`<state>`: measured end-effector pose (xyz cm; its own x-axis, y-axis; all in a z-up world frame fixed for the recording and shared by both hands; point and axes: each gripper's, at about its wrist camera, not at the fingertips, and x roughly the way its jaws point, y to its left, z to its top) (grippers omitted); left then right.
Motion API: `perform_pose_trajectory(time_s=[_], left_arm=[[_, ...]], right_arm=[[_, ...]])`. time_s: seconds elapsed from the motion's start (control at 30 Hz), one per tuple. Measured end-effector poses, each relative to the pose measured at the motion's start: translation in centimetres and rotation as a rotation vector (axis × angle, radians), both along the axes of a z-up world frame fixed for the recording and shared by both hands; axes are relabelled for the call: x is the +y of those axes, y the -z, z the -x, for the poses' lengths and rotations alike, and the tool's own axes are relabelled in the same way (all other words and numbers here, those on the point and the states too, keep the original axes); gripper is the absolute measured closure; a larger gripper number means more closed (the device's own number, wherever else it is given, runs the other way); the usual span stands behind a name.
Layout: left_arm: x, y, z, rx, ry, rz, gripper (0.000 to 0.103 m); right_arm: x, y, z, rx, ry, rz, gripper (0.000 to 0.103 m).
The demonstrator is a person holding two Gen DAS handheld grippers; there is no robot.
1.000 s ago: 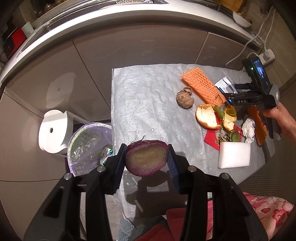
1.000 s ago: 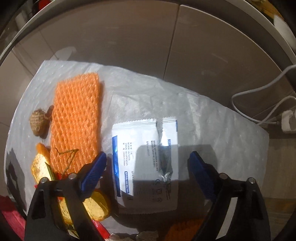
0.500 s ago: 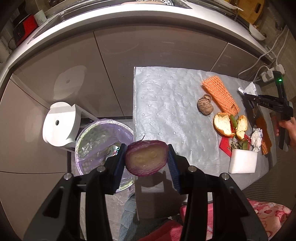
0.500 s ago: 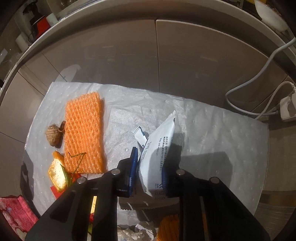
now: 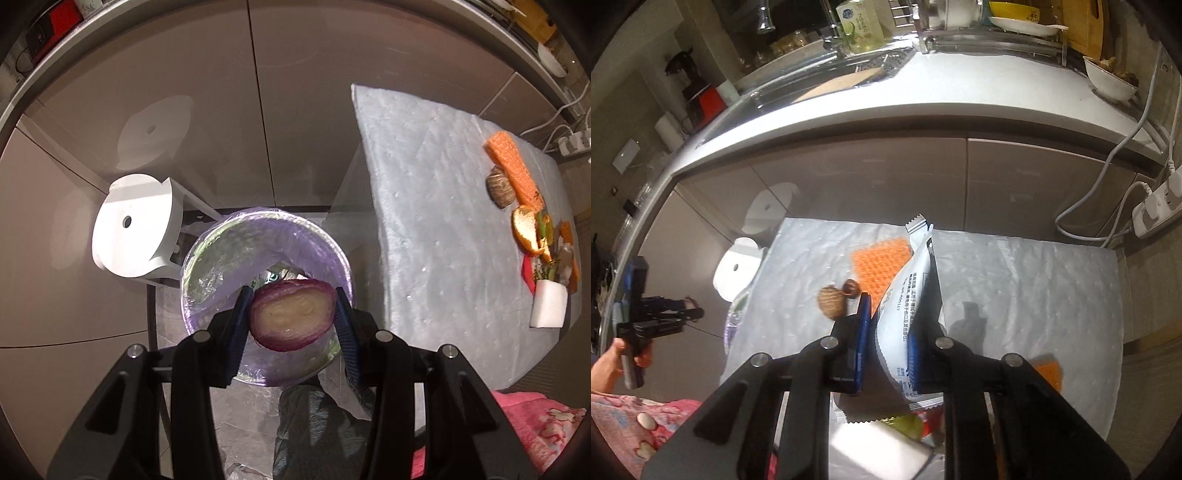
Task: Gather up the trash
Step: 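Drop the onion into the bin with the left tool while the right tool drops the packet in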
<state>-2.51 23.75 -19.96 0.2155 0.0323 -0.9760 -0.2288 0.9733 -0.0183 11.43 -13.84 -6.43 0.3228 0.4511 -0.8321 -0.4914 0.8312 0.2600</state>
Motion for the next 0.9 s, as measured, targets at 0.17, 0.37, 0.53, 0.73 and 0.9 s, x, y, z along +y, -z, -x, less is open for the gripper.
perform_pose_trajectory(time_s=[0.17, 0.37, 0.53, 0.73, 0.9], left_arm=[[2.5, 5.6, 0.3, 0.079, 0.033, 0.021, 0.060], [4.0, 13.0, 0.3, 0.177, 0.093, 0.030, 0.060], [4.2, 18.0, -0.1, 0.251, 0.157, 0.009, 0.060], [4.4, 21.9, -0.8, 0.334, 0.189, 0.003, 0.046], [3.7, 20.6, -1.1, 0.295, 0.213, -0.020, 0.022]], right_arm=[[3.9, -2.5, 3.5, 0.029, -0.004, -0.063, 0.085], [8.3, -4.8, 6.6, 0.063, -0.015, -0.107, 0.085], [10.8, -5.8, 8.9, 0.080, -0.022, -0.101, 0.085], [12.9, -6.5, 10.7, 0.082, -0.032, -0.083, 0.085], [13.8, -6.4, 11.3, 0.091, -0.042, -0.082, 0.085]])
